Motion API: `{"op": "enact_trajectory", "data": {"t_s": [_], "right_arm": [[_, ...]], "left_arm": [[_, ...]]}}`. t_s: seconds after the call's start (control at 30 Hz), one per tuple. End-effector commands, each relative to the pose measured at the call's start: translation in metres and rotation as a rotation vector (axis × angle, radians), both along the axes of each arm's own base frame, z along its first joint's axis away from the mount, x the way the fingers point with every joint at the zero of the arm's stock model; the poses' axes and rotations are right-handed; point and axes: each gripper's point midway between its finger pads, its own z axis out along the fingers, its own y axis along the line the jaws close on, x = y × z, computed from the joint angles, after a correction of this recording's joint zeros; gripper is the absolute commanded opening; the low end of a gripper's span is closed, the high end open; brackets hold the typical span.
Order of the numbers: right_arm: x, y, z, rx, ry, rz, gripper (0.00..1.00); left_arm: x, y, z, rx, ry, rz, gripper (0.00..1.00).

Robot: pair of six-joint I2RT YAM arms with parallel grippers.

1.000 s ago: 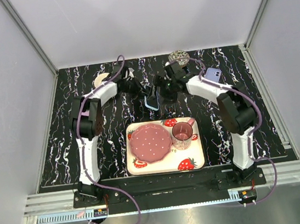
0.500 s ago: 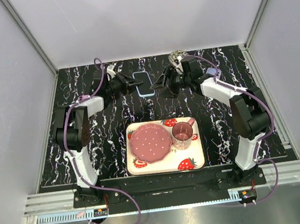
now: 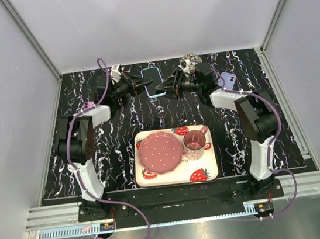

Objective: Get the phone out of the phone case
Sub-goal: Remove the phone case from the phone.

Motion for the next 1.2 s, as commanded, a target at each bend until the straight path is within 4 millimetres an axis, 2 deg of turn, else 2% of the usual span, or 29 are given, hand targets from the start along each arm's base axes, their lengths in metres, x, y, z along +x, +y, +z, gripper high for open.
{"op": "enact_trajectory", "data": {"t_s": [0.0, 0.03, 0.07, 0.1, 0.2, 0.23, 0.27, 0.33, 0.4, 0.43, 0.5, 0.77, 0.93, 1.03, 1.07, 1.13, 1.17], "right_arm": [[-0.006, 0.005, 0.031, 0.182, -0.033, 0.055, 0.41], [-0.006, 0.005, 0.034, 0.201, -0.018, 0.055, 0.36], [-0.006, 0.006, 0.036, 0.212, -0.033, 0.058, 0.11], [-0.005, 0.006, 0.035, 0.212, -0.029, 0.058, 0.00], [-0.005, 0.006, 0.032, 0.209, -0.028, 0.055, 0.00], [-0.006, 0.007, 0.032, 0.206, -0.032, 0.056, 0.00], [-0.007, 0.007, 0.033, 0.205, -0.037, 0.057, 0.00], [-0.010, 0.007, 0.037, 0.202, -0.062, 0.066, 0.00], [-0.014, 0.007, 0.043, 0.198, -0.085, 0.080, 0.00], [-0.016, 0.007, 0.044, 0.191, -0.104, 0.089, 0.00], [-0.024, 0.010, 0.050, 0.182, -0.129, 0.120, 0.00], [-0.043, 0.019, 0.048, 0.161, -0.163, 0.189, 0.00], [-0.052, 0.022, 0.056, 0.170, -0.200, 0.217, 0.00], [-0.053, 0.023, 0.052, 0.132, -0.204, 0.212, 0.00], [-0.053, 0.022, 0.053, 0.121, -0.211, 0.209, 0.00], [-0.051, 0.022, 0.042, 0.057, -0.203, 0.193, 0.00], [-0.050, 0.021, 0.041, 0.023, -0.257, 0.186, 0.00]], "left_arm": [[-0.014, 0.000, 0.057, -0.064, -0.182, -0.027, 0.00], [-0.014, 0.001, 0.057, -0.064, -0.181, -0.029, 0.00], [-0.015, 0.001, 0.058, -0.065, -0.182, -0.027, 0.00], [-0.017, 0.001, 0.061, -0.066, -0.189, -0.029, 0.00], [-0.021, 0.002, 0.064, -0.058, -0.198, -0.028, 0.01], [-0.021, 0.003, 0.066, -0.056, -0.204, -0.028, 0.07], [-0.022, 0.003, 0.069, -0.056, -0.208, -0.027, 0.27], [-0.022, 0.003, 0.071, -0.060, -0.212, -0.028, 0.47], [-0.021, 0.002, 0.073, -0.065, -0.208, -0.029, 0.61], [-0.020, 0.002, 0.076, -0.070, -0.213, -0.029, 0.62], [-0.018, 0.000, 0.076, -0.071, -0.209, -0.034, 0.63], [-0.013, -0.003, 0.075, -0.072, -0.196, -0.041, 0.64], [-0.012, -0.005, 0.059, -0.025, -0.159, -0.039, 0.65], [-0.012, -0.004, 0.059, -0.025, -0.158, -0.030, 0.59], [-0.013, -0.004, 0.059, -0.026, -0.156, -0.033, 0.51], [-0.014, -0.004, 0.062, -0.028, -0.164, -0.032, 0.43], [-0.014, -0.003, 0.063, -0.028, -0.161, -0.029, 0.35]]}}
